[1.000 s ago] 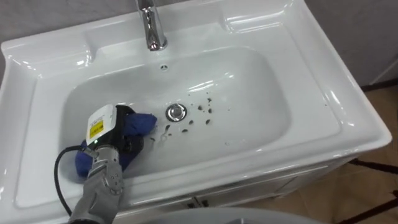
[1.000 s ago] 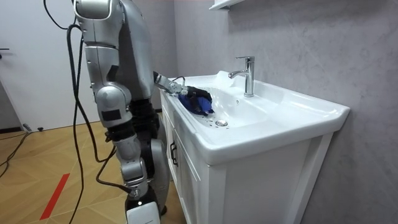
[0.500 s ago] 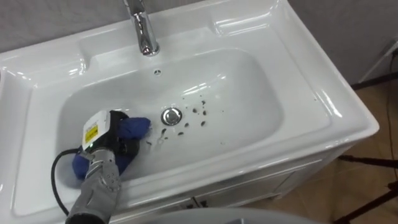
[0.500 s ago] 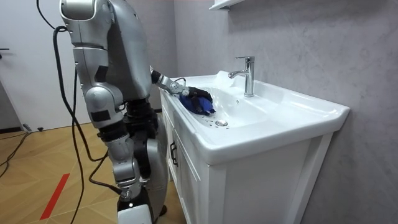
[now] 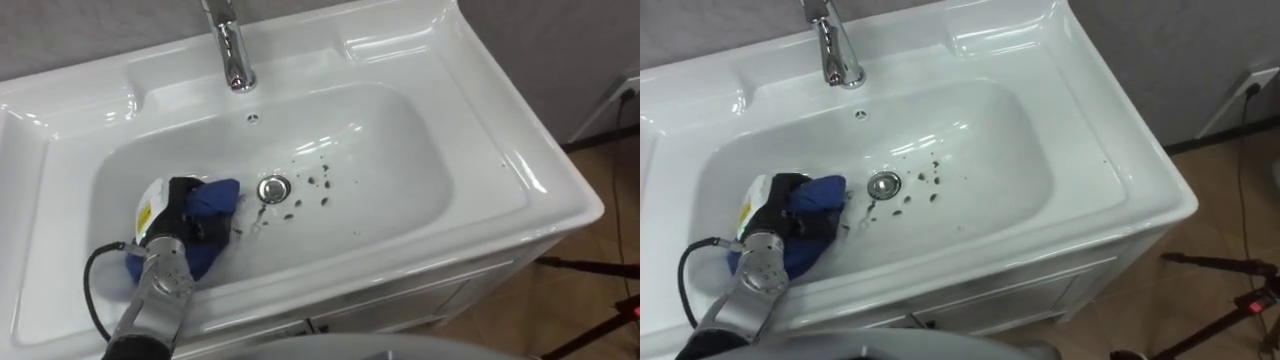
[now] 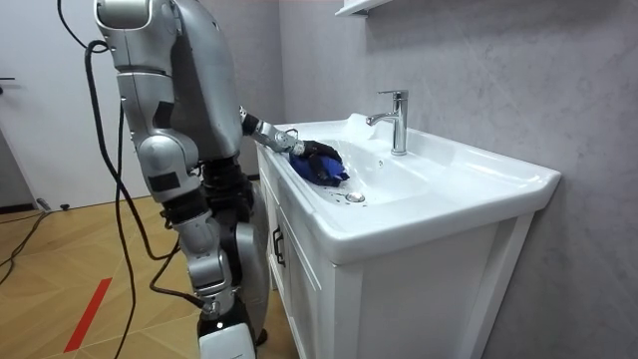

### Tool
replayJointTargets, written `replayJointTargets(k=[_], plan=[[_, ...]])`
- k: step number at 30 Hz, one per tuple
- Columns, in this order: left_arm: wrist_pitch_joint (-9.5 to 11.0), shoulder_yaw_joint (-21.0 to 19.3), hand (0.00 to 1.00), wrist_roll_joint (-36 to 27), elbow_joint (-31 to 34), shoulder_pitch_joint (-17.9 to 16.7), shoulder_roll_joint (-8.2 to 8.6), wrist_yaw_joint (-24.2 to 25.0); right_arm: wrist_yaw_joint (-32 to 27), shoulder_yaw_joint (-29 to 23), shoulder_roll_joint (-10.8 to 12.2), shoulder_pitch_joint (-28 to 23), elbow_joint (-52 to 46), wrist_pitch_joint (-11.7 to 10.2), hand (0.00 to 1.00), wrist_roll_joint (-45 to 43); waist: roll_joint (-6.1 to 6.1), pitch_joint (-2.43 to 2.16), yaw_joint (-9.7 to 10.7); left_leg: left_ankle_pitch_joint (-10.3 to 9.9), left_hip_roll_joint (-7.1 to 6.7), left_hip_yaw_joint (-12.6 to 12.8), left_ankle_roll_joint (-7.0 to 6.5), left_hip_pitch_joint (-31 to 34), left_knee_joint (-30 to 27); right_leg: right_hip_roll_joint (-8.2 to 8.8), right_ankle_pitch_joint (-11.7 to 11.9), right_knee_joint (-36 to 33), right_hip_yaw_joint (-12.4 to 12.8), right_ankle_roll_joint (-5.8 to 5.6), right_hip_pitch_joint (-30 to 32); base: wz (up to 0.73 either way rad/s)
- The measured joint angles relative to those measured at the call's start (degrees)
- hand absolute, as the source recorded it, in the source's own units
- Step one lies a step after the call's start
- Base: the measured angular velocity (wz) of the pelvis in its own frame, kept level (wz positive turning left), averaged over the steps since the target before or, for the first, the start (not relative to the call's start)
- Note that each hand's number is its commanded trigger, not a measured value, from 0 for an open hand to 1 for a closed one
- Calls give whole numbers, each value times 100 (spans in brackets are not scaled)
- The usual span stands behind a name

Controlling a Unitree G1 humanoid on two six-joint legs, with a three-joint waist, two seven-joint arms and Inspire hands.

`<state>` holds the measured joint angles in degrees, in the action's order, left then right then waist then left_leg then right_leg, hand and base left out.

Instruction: Wipe basin

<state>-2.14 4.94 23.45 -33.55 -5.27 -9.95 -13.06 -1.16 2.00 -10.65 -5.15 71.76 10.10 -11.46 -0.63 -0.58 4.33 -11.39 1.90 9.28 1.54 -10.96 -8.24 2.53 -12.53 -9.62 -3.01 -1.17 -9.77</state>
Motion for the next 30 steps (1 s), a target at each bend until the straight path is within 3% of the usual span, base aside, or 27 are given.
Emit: replayJointTargets(k=[4,14,17,21,24,28,30], plan=[[12,236,100,-778,59,121,2,468,-16,66,82,14,-77,-14,0,23,4,-2,1,0,-2,-13,0,94,-43,4,5,-12,-22,-4,77,2],[2,498,100,-1389,407,236,42,1399,-155,87,115,8,-193,-5,0,242,-1,2,25,0,-18,-16,0,239,-43,23,9,-8,-39,-7,179,0],[-141,667,100,-1492,648,242,24,1691,-196,112,121,10,-200,-6,0,275,0,8,75,0,-23,-27,0,261,-42,32,9,0,-76,-8,178,5],[-275,926,100,-1597,950,265,17,2077,-339,113,172,46,-256,-10,0,317,3,39,177,0,-23,-59,0,338,-42,36,9,7,-144,-8,222,7],[-391,1131,100,-1597,1203,293,33,2263,-406,127,189,67,-289,-25,0,452,1,99,208,0,-22,-59,0,362,-42,36,10,2,-145,-8,249,0],[-483,1377,100,-1619,1350,397,62,2403,-461,207,188,109,-288,-64,0,607,-15,105,322,0,-23,-64,0,449,-47,37,11,-2,-176,-9,283,4],[-578,1516,100,-1642,1384,522,66,2465,-487,346,170,142,-288,-66,0,756,-45,140,338,0,-23,-63,0,455,-47,36,17,-1,-171,-10,289,2]])
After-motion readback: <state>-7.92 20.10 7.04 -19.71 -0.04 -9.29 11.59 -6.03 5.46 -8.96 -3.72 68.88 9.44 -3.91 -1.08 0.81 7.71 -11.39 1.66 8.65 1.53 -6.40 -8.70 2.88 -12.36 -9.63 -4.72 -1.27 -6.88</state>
